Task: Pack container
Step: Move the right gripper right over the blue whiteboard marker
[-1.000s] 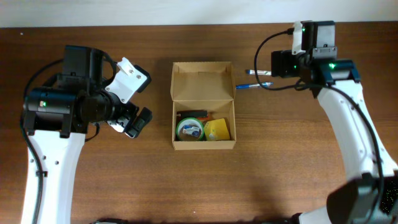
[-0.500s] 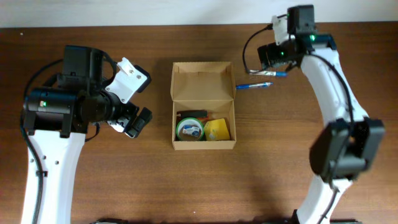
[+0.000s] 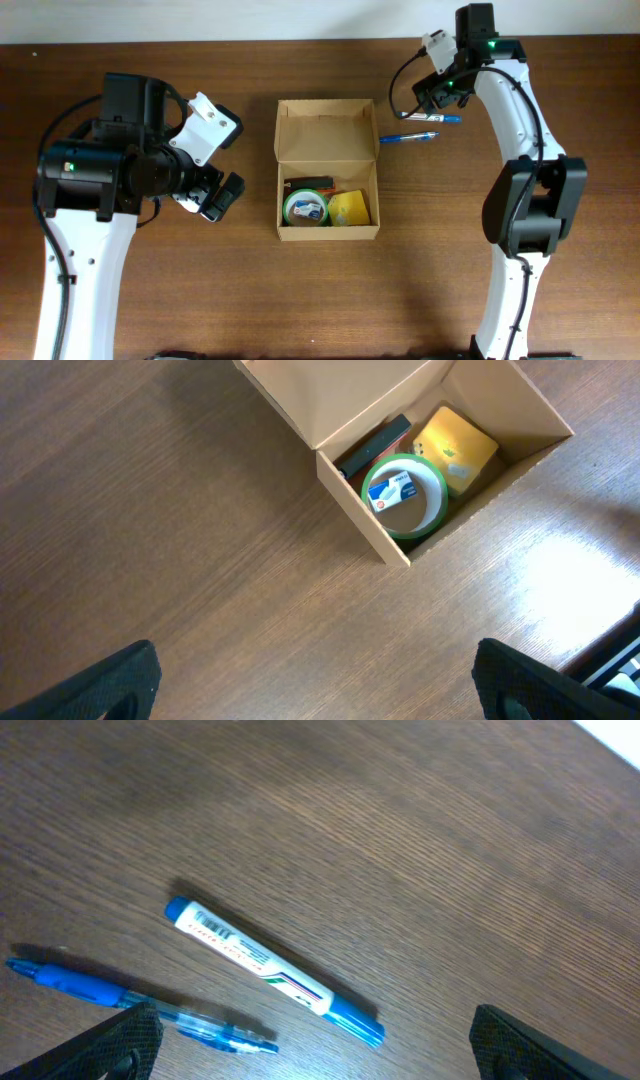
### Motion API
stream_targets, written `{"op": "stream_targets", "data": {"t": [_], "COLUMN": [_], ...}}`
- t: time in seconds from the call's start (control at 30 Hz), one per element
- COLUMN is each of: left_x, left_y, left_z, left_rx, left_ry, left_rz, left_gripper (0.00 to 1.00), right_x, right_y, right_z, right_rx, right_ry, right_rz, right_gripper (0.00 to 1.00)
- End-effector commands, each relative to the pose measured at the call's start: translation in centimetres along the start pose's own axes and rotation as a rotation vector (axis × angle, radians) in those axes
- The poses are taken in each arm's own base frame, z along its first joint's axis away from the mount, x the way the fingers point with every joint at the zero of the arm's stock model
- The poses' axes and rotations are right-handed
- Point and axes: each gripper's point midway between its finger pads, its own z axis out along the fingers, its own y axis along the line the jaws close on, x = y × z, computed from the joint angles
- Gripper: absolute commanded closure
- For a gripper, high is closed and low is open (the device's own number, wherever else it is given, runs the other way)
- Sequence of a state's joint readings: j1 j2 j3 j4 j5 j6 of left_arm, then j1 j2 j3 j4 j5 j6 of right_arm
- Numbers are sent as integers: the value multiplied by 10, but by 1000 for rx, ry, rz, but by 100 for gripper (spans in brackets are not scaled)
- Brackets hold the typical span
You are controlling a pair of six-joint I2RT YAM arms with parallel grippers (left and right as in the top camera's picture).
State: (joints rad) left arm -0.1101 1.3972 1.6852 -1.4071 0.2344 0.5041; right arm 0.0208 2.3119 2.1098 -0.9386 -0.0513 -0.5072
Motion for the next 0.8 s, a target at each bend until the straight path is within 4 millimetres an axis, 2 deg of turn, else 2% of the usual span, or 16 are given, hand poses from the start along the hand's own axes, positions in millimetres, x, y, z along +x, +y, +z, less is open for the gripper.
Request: {"op": "stream_targets", "data": {"t": [0.0,0.2,0.53,0.77], "left_x": [-3,-3,-3,-3], "left_y": [0,0,0,0], "left_z": [-5,-5,-5,-5], "left_rx": [-7,-6,-7,-6], "left_ry": [-18,-18,-18,-18], "left_rz": [16,16,16,16], "left_gripper": [0,0,0,0], "right_x": [-4,5,14,14], "right_y": [5,11,21,24], "right_z": [10,31,55,62], "right_rx": [-47,-72,-115,-119], "right_ry": [-19,12,37,40], "right_rz": [-36,-34,-32,-35], "right_gripper": [0,1,7,14]}}
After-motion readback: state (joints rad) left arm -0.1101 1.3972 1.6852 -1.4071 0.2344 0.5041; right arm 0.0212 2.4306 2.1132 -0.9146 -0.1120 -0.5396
